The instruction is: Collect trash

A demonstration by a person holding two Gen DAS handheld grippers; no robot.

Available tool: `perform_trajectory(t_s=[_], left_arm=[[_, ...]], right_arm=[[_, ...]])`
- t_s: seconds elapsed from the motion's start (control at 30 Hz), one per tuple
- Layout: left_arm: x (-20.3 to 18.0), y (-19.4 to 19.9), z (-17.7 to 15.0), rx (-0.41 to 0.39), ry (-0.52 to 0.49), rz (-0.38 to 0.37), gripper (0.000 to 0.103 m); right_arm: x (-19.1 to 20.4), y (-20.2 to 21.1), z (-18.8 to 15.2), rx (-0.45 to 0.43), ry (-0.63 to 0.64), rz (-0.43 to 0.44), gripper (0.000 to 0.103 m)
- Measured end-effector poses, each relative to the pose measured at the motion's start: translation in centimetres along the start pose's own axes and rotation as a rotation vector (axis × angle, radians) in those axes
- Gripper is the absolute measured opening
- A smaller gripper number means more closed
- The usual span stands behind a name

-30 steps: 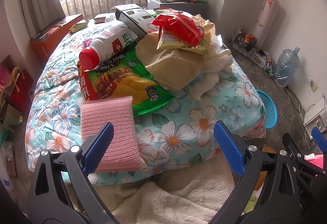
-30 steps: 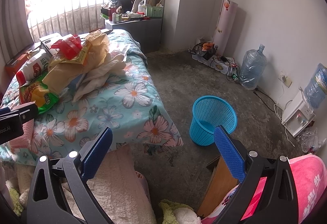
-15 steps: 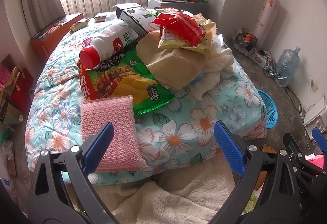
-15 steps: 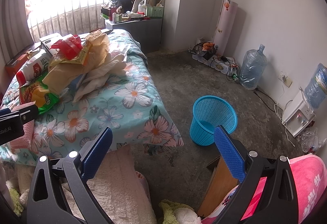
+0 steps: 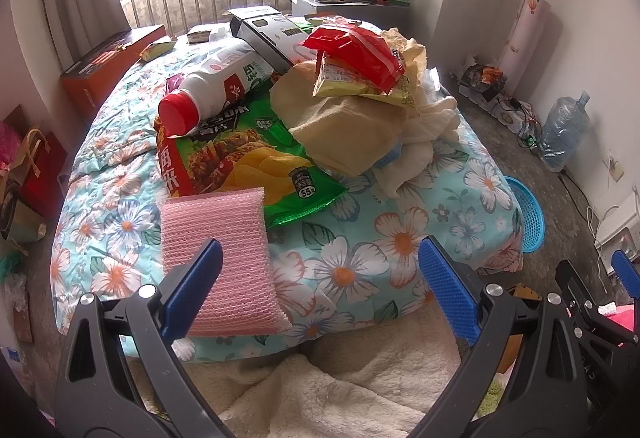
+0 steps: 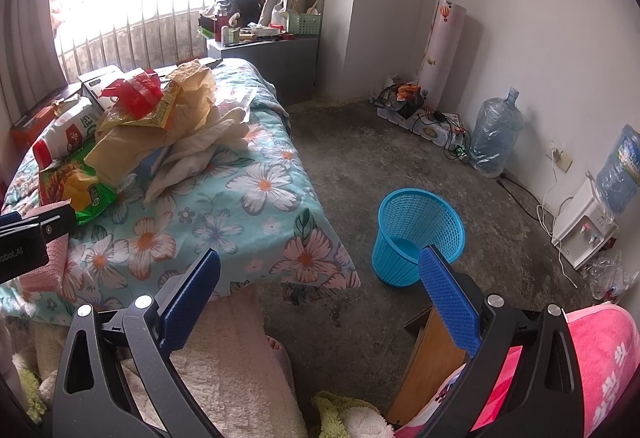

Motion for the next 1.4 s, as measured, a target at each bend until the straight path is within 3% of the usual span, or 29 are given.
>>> perform_trajectory(t_s=[1.4], left_arm=[[1.2,-0.5,-0.7,0.042,0.037,0.001,0.094]], right_arm=[[2.0,-1.4,-1.1,0.066,0.069,-0.022,0.097]])
Point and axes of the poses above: each gripper's, at about its wrist camera, not at the fingertips, and y roughly against the way its jaws point, x to its left, z to its top, the point moved 9 cm from there along -y, roughly the way its jaws point, and after that the axes turned 14 degrees about -y, right-handed, at the moved point
